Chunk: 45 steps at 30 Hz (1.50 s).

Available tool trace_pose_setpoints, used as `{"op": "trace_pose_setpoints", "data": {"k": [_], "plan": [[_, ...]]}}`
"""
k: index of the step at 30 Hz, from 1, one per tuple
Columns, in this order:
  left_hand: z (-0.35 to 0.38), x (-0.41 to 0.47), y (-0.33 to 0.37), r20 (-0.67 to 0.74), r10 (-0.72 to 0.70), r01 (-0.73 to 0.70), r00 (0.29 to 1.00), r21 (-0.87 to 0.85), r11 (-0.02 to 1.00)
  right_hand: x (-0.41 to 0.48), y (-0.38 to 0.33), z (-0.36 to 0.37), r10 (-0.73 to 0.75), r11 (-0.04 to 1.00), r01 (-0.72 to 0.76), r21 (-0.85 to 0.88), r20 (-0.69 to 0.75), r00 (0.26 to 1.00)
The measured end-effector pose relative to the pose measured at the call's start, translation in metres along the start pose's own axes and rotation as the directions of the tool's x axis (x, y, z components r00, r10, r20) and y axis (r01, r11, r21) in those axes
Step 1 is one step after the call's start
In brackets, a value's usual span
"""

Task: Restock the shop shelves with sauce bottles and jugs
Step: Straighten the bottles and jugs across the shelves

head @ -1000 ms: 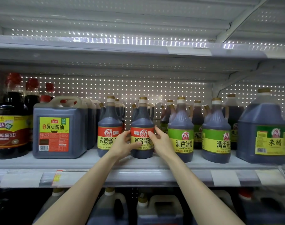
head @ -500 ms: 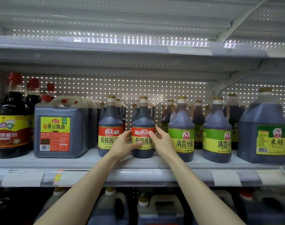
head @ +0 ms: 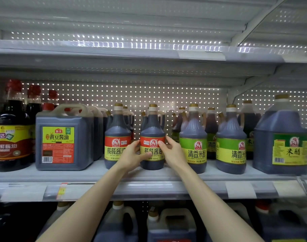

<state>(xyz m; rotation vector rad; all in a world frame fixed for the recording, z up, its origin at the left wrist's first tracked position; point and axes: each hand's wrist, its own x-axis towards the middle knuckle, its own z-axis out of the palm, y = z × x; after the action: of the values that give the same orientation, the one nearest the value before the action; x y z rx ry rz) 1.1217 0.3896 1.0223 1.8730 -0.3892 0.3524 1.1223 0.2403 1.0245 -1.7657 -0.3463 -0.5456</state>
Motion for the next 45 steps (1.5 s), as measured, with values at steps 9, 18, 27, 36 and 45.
{"op": "trace_pose_setpoints", "data": {"k": [9, 18, 27, 36, 45], "plan": [[-0.002, -0.009, 0.018, -0.120, 0.046, -0.036, 0.992, 0.085, 0.996, -0.014, -0.015, -0.028, -0.007, 1.000, 0.008, 0.007, -0.066, 0.998], [0.051, -0.032, 0.052, -0.205, 0.170, -0.140, 0.964, 0.152, 0.978, -0.044, -0.012, -0.099, -0.032, 0.999, 0.037, 0.019, -0.233, 0.972], [0.108, -0.029, 0.055, -0.049, 0.073, -0.068, 0.996, 0.085, 0.994, -0.037, 0.006, -0.138, 0.042, 0.999, -0.046, -0.024, -0.138, 0.989], [0.123, -0.009, 0.041, -0.084, 0.044, -0.032, 0.995, 0.137, 0.990, -0.019, 0.014, -0.137, 0.069, 0.997, -0.068, 0.019, -0.031, 0.997], [0.125, -0.009, 0.038, -0.113, 0.071, -0.055, 0.991, 0.135, 0.989, -0.024, 0.026, -0.133, 0.005, 1.000, -0.003, 0.027, -0.059, 0.998]]}}
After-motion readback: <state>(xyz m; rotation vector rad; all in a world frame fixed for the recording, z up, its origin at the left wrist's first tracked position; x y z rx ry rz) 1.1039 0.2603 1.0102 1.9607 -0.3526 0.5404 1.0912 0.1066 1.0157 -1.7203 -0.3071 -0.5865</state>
